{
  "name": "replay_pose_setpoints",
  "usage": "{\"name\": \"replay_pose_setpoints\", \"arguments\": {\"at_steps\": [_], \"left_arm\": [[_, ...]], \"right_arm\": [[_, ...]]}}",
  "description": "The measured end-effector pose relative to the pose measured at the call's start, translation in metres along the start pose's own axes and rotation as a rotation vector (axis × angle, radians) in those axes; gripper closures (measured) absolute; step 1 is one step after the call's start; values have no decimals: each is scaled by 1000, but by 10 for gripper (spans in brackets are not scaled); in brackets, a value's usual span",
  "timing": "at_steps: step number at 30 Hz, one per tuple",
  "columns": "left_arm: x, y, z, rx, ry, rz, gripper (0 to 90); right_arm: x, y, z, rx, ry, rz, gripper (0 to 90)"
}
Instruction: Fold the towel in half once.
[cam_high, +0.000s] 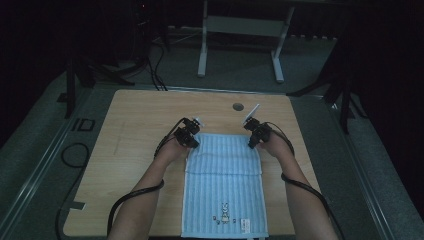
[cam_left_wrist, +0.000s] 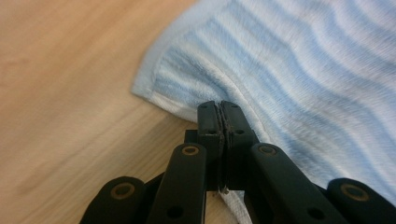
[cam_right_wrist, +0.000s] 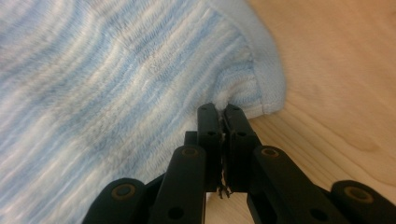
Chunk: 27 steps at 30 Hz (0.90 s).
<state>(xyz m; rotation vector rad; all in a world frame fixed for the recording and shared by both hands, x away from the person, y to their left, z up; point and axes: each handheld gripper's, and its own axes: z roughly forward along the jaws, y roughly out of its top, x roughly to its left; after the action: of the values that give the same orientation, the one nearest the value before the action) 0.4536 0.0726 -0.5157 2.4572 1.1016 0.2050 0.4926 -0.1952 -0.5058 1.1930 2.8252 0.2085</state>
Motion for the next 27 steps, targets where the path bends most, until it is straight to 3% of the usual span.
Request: {"name": "replay_pose_setpoints", "arguments": {"at_steps": [2, 4, 5, 9, 10, 11, 12, 16, 19, 20, 22, 24, 27], "left_arm": [[2, 3, -11, -22, 18, 1, 876], [3, 7, -25, -52, 16, -8, 876], [4, 8, -33, -71, 24, -1, 876], [4, 13, -60, -118, 21, 5, 877], [4, 13, -66, -133, 35, 6, 878], [4, 13, -74, -153, 34, 7, 878], [4, 13, -81, -172, 20, 3, 878], [-1, 10, -116, -239, 32, 19, 877], [-10, -1, -140, -283, 20, 46, 877], [-14, -6, -145, -291, 32, 54, 876], [-22, -20, -152, -301, 9, 50, 876], [-29, -32, -154, -309, 6, 50, 876], [-44, -53, -149, -296, -15, 74, 876]], "right_arm": [[-1, -1, -11, -26, -10, 3, 870], [-1, -1, -32, -70, -25, -4, 870], [-1, -1, -32, -70, -25, -4, 870], [2, -1, -62, -123, -51, -24, 870], [3, -3, -77, -143, -62, -40, 870], [3, -3, -77, -143, -62, -40, 870], [4, -3, -85, -163, -72, -47, 871], [10, -10, -120, -241, -96, -75, 870], [20, -22, -146, -305, -96, -107, 870], [24, -28, -152, -319, -95, -122, 870], [34, -42, -160, -353, -93, -157, 870], [51, -63, -158, -358, -79, -203, 869], [63, -77, -151, -346, -93, -241, 869]]}}
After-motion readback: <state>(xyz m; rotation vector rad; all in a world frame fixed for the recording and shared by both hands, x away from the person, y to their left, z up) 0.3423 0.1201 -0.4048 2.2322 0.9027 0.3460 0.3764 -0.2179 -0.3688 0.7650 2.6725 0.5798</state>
